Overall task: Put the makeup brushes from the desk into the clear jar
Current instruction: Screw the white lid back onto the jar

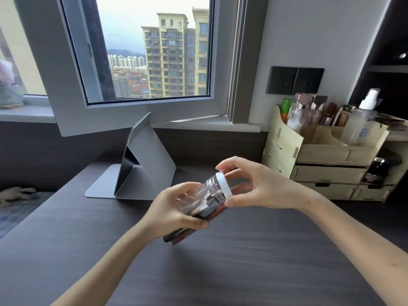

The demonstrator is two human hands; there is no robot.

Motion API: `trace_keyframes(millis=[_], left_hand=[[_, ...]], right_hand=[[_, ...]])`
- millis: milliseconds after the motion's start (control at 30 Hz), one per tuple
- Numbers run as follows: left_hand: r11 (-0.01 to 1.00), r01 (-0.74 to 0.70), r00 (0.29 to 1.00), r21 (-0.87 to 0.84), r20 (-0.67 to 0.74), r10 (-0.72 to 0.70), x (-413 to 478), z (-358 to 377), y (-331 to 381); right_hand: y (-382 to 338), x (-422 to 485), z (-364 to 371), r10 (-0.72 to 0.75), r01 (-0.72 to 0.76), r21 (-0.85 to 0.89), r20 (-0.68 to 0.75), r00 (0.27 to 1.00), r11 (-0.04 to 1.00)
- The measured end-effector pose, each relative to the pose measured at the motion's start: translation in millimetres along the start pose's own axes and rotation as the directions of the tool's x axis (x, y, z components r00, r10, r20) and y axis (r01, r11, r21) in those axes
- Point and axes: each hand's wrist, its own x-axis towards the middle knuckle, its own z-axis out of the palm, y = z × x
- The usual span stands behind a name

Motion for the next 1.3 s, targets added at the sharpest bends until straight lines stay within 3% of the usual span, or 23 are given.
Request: trace_keyframes(millis=[300,467,533,667,767,833,900,1033,1167,1300], left_hand=[[0.961,0.165,0.946,-0.222,0.312,-0.091,-4,-5,6],[0.940,0.208,0.915,-0.271,0.394,-0.089,-2,-5,6],[0.939,0.201,0.925,-0.279,0.369,-0.089,-2,-4,6],[0.966,0.132,0.965,-0.221,0.250,-0.074,-4,2,11],[0.977,0.108,0.980,-0.183,0.185,-0.074,-2,4,10],[0.976,0.115,0.982,-0.184,0.167,-0.084,-2,3,8],[0.982,0.107,0.983,-0.155,0.163,-0.082,-2,1,8],[0.991,0.087,0.988,-0.101,0.133,-0.073,-1,3,8],[0.995,0.061,0.993,-0.083,0.107,-0.052,2,4,6],[0.999,0.019,1.000,-0.049,0.006,-0.019,5,11,4]], right_hand=[[-6,2,-8,-0.112,0.121,-0.052,0.142,0.983,0.991],[-9,3,-12,-0.112,0.135,-0.104,0.204,0.972,0.985],[-7,5,-12,-0.072,0.097,-0.144,0.175,0.982,0.985],[-7,10,6,0.044,-0.049,-0.230,-0.025,0.999,0.972],[-4,7,2,0.142,-0.127,-0.266,0.037,0.989,0.956],[-4,5,-5,0.130,-0.101,-0.212,0.124,0.984,0.972],[-5,4,-3,0.099,-0.077,-0.203,0.097,0.990,0.976],[-5,4,6,0.142,-0.135,-0.436,-0.017,0.990,0.890],[-4,3,1,0.110,-0.107,-0.276,-0.005,0.994,0.955],[4,4,16,0.054,-0.123,-0.352,-0.199,0.979,0.928]])
